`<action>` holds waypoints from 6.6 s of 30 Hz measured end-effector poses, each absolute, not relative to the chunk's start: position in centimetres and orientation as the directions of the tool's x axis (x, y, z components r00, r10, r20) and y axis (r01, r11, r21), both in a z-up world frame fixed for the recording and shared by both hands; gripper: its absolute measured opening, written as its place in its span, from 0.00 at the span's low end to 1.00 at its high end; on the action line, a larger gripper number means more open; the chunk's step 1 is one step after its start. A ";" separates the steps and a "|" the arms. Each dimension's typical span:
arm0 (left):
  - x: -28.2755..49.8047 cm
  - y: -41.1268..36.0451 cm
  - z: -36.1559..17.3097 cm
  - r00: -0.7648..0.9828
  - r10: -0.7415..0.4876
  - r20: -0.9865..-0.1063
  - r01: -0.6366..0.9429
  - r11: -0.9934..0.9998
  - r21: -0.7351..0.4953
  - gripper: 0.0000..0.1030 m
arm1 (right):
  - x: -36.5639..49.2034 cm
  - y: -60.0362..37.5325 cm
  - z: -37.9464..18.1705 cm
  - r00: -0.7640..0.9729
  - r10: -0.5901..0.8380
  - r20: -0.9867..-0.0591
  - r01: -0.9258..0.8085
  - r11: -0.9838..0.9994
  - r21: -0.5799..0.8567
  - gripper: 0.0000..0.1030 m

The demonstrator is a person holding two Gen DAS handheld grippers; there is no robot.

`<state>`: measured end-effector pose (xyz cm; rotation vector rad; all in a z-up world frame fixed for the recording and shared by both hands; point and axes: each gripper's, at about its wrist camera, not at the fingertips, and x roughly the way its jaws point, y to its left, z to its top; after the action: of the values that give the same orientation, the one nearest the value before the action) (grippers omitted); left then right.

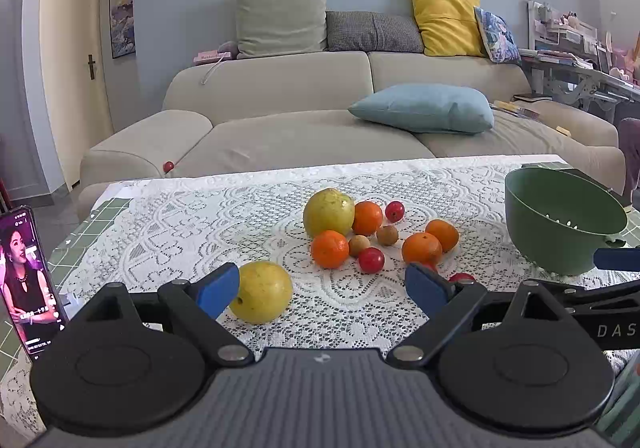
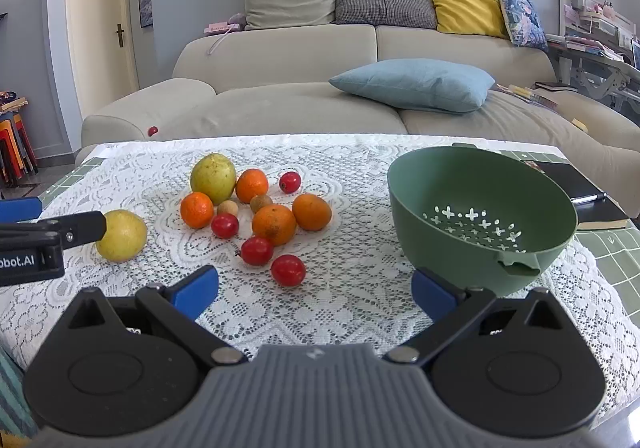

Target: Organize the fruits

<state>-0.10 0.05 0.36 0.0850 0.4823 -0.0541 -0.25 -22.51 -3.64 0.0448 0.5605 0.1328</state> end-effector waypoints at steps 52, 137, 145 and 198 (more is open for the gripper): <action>-0.3 0.5 0.7 0.893 -0.018 -0.449 0.050 0.997 0.060 1.00 | -0.6 -21.7 -3.3 0.849 0.136 -0.510 -0.123 0.991 0.059 0.96; 17.2 4.8 -5.4 0.613 -0.013 -0.790 0.148 0.984 0.098 0.69 | 24.5 -8.7 -6.8 0.681 0.405 -0.610 -0.502 0.865 0.014 0.70; 16.7 5.9 -6.3 0.573 -0.062 -0.817 0.148 0.989 0.029 0.65 | 25.2 -8.0 -7.3 0.686 0.396 -0.611 -0.517 0.856 -0.025 0.70; 20.3 11.3 -6.9 0.674 -0.217 -0.707 -0.090 0.925 -0.369 0.84 | 25.6 -7.4 -8.8 0.664 0.439 -0.605 -0.626 0.768 -0.131 0.65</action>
<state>20.29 11.28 -6.90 -0.3949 0.8342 -0.0734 25.58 -7.40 -8.83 -0.3442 0.5844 0.6152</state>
